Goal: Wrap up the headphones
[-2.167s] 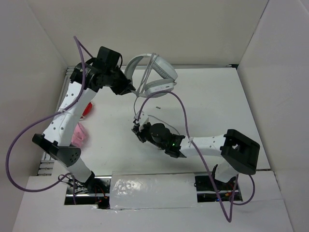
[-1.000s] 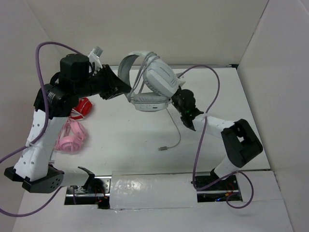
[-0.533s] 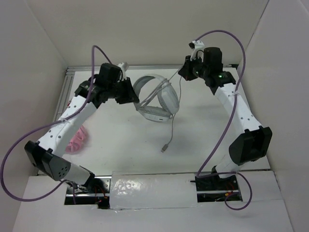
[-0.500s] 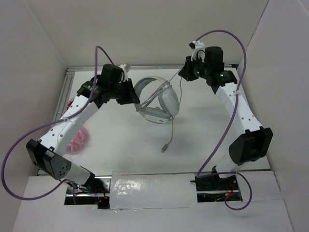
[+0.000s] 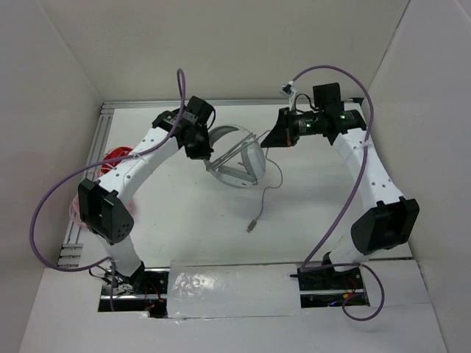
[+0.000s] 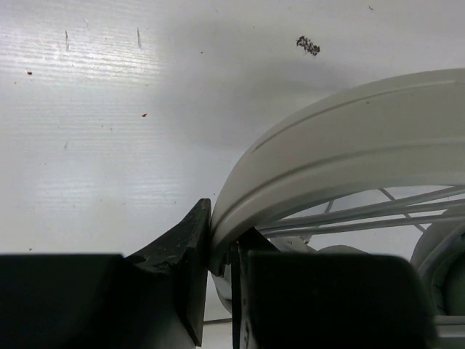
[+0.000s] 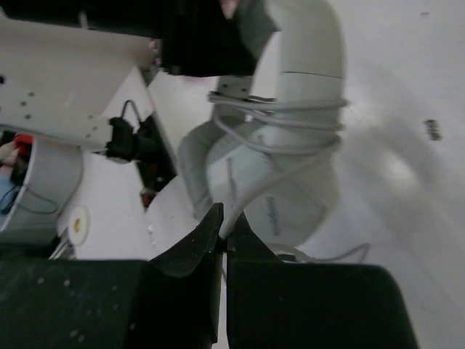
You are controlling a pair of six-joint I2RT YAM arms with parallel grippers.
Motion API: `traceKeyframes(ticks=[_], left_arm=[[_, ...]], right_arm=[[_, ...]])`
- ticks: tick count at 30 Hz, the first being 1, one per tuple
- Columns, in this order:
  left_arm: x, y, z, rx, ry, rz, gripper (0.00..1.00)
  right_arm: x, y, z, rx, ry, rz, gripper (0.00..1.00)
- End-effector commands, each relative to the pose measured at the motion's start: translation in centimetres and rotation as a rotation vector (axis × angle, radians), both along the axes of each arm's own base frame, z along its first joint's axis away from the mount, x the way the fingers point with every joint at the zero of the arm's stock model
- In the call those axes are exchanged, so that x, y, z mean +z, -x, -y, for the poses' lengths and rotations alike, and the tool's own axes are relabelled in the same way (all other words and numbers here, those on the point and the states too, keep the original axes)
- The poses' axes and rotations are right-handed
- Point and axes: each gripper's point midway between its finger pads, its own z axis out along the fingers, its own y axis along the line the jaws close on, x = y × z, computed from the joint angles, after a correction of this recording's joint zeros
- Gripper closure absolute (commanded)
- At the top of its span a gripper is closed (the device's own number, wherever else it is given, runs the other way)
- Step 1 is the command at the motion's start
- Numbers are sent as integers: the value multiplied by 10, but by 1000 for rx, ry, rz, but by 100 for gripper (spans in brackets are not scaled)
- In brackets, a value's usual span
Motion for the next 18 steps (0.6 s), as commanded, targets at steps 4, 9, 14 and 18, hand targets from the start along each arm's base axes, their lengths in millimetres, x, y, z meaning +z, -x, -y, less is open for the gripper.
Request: traceKeyframes(ticks=[4,9,14,18], left_arm=[[7,1,-16,195,-38,-34,100],[19,7,-11,298,-2,-41,100],[43,9,-4,356,91,-32,100],[64,12,7,369,196,-20,100]], right_arm=[[68,81,-65,366,-253,-15,95],[85,94,-95,478,-282,-39,87],[74,93,-118,494,-226,-1,78],[62,92,-138,443,-165,117,70]])
